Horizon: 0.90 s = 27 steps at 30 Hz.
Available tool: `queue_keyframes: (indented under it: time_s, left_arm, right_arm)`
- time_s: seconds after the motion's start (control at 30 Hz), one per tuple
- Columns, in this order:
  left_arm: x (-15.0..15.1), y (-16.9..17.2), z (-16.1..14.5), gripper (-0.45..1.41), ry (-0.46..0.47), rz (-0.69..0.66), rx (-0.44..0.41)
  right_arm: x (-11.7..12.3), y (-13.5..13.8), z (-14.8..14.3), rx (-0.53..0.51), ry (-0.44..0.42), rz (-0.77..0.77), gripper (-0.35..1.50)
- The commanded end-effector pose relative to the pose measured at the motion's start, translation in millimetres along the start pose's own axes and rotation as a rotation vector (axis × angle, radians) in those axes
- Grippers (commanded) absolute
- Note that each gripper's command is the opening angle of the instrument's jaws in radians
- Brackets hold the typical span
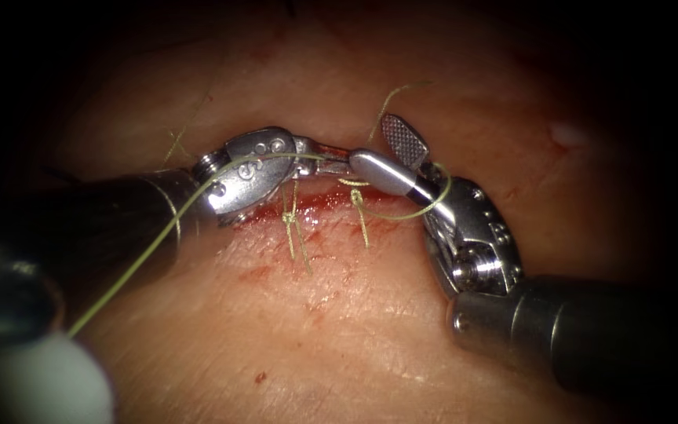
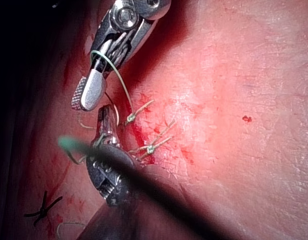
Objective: Wound Closure
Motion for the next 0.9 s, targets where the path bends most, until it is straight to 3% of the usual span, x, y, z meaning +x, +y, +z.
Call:
queue_keyframes:
  time_s: [0.03,0.23,0.47,0.9]
  left_arm:
    - [-0.3,-0.6,0.7,-0.45,-0.003,0.000,0.003]
    - [0.4,-1.1,1.4,-0.45,-0.006,-0.012,0.003]
    - [0.4,-1.4,1.6,-0.45,-0.015,-0.013,0.006]
    - [0.2,-2.2,1.9,-0.45,-0.033,-0.010,0.009]
  right_arm:
    - [-0.4,0.3,0.8,-0.041,-0.014,0.008,0.79]
    - [0.4,1.6,1.4,-0.217,-0.030,-0.005,0.79]
    - [0.9,3.5,2.2,-0.315,-0.022,0.013,0.79]
    - [-2.3,8.0,3.2,-0.429,-0.144,0.057,0.76]
